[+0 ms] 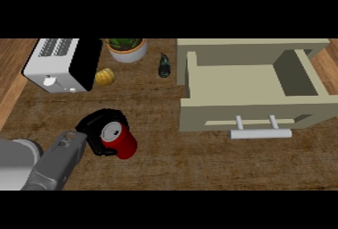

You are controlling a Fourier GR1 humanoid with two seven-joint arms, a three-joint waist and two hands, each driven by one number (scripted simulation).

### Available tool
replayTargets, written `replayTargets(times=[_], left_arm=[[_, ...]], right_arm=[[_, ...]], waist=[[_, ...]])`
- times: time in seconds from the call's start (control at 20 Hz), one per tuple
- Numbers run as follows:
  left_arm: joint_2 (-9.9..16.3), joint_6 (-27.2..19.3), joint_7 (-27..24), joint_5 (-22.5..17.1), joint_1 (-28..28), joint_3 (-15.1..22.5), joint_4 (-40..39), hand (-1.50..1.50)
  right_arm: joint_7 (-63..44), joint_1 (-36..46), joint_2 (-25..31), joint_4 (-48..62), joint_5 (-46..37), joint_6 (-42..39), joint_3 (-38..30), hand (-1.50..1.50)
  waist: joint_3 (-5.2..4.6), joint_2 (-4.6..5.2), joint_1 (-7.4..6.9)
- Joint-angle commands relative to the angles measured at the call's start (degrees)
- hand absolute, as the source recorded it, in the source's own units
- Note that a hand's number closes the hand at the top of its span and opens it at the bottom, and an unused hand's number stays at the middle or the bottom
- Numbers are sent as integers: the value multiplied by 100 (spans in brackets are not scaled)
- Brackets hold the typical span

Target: Pick up the can, place it into the drawer and close the drawer

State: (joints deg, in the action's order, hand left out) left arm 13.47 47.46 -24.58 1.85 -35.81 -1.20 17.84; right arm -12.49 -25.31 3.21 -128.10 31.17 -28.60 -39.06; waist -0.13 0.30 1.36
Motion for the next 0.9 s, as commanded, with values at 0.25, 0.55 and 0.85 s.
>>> replayTargets(times=[0.25, 0.55, 0.85], left_arm=[[-415, -199, -97, -862, 125, -628, 579, 150], [-697, -2891, -475, -1602, 403, -1745, 864, 150], [-1196, -3931, 70, -1569, 447, -1450, 2428, 150]], right_arm=[[-132, -138, -111, -217, 77, 94, -143, -150], [37, -319, -203, -201, 89, -24, -302, -150], [-99, -337, -313, -261, 233, 39, -286, -150]], waist=[[16, -77, -191], [27, -123, -272], [22, -100, -224]])
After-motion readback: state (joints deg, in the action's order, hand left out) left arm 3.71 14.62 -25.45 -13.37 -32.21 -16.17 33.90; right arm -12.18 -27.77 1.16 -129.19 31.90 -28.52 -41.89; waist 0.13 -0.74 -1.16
